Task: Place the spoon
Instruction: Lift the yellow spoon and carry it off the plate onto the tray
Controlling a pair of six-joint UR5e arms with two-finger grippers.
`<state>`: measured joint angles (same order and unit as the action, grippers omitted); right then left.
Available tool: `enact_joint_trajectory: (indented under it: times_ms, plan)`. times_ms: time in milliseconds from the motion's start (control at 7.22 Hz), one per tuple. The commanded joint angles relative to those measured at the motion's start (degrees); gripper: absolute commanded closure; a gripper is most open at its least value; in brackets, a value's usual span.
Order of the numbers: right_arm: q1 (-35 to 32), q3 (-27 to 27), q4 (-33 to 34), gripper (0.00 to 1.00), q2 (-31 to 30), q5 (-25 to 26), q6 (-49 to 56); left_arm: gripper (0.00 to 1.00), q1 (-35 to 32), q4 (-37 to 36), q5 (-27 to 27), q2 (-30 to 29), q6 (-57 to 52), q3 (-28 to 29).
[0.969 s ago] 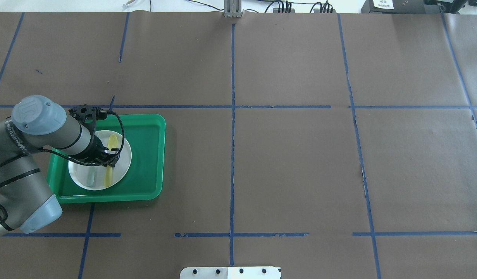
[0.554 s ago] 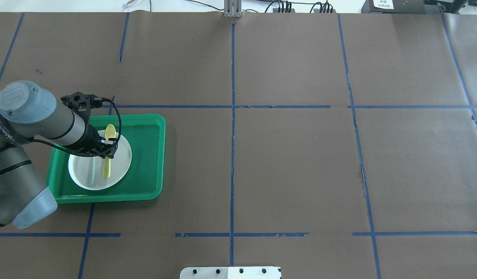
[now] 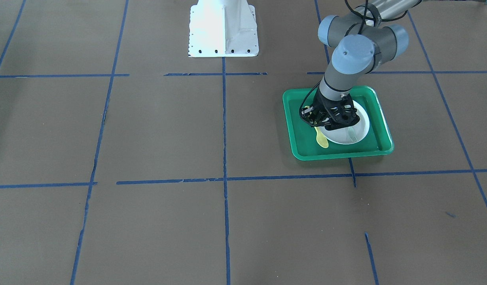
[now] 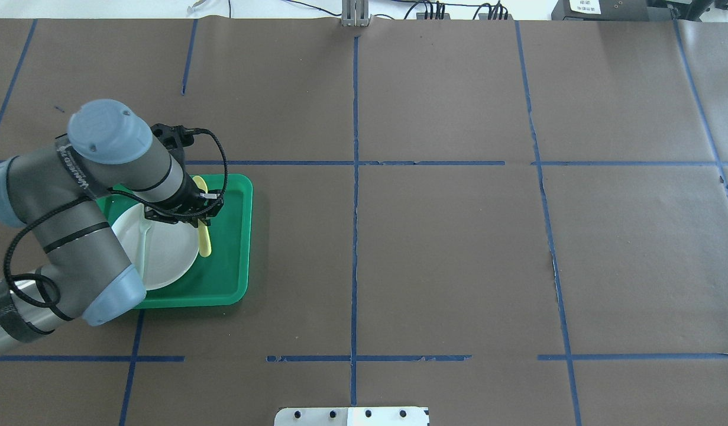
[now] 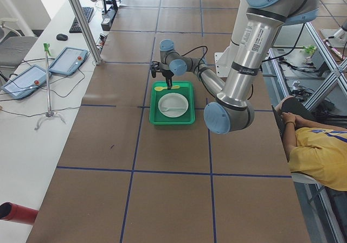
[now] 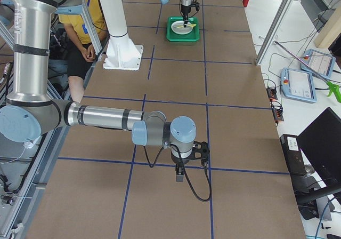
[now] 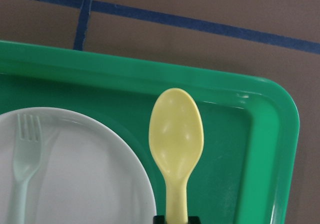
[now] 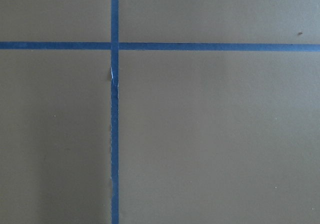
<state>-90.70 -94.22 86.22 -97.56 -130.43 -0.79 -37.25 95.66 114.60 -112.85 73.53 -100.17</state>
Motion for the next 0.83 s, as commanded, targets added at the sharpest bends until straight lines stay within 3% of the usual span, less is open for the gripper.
enact_joint_trajectory:
  times_ms: [0, 138, 277, 415, 692]
  plan:
    - [0.0, 0.0, 0.0, 0.00, 0.0, 0.0, 0.0, 1.00, 2.9, 0.1, -1.2, -0.6, 1.5, 0.9]
    - [0.0, 0.0, 0.0, 0.00, 0.0, 0.0, 0.0, 0.75, 3.0, 0.1, -1.4, -0.4, 1.4, 0.9]
    - [0.0, 0.0, 0.0, 0.00, 0.0, 0.0, 0.0, 0.24, 3.0, 0.1, -3.7, -0.3, 1.5, 0.9]
    - [0.0, 0.0, 0.0, 0.00, 0.0, 0.0, 0.0, 0.00, 2.9, 0.1, -4.5, -0.2, 2.0, 0.2]
    - [0.0, 0.0, 0.0, 0.00, 0.0, 0.0, 0.0, 0.00, 1.9, 1.6, -4.1, 0.2, 5.8, -3.7]
